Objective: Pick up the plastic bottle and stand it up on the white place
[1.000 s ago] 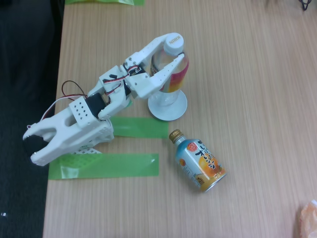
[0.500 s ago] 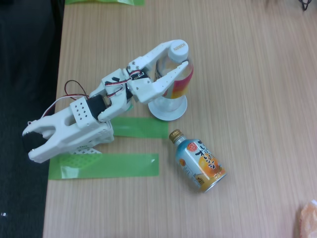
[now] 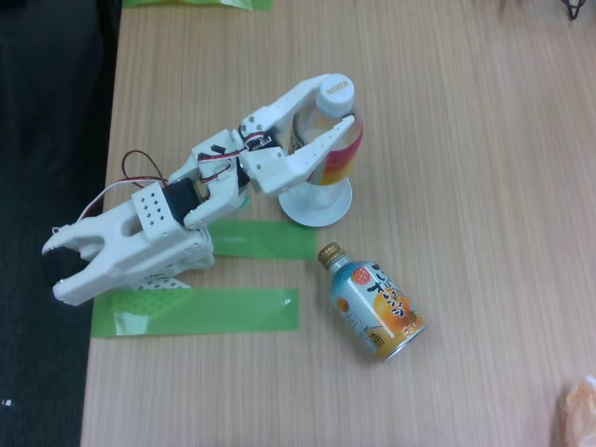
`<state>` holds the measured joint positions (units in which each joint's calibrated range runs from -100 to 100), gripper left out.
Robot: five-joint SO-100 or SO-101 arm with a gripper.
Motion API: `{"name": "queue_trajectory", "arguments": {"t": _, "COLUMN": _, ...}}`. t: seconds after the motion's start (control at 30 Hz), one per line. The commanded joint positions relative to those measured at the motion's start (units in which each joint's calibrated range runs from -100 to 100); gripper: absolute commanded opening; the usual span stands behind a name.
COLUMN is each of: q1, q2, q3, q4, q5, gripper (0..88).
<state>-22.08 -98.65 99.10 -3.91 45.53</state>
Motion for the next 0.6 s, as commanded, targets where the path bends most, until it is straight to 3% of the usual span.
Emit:
{"name": "queue_trajectory", "arguments": {"t": 0.0, "q1": -0.2, "q2": 0.0, "q3": 0.3, "q4": 1.2, "q5": -0.3, "gripper": 18.7}}
{"name": "queue_trajectory", "arguments": {"t": 0.57, "q1": -0.2, "q2": -0.3, "q3": 0.3, "q4": 0.8, "q5": 0.1, "gripper": 19.0}}
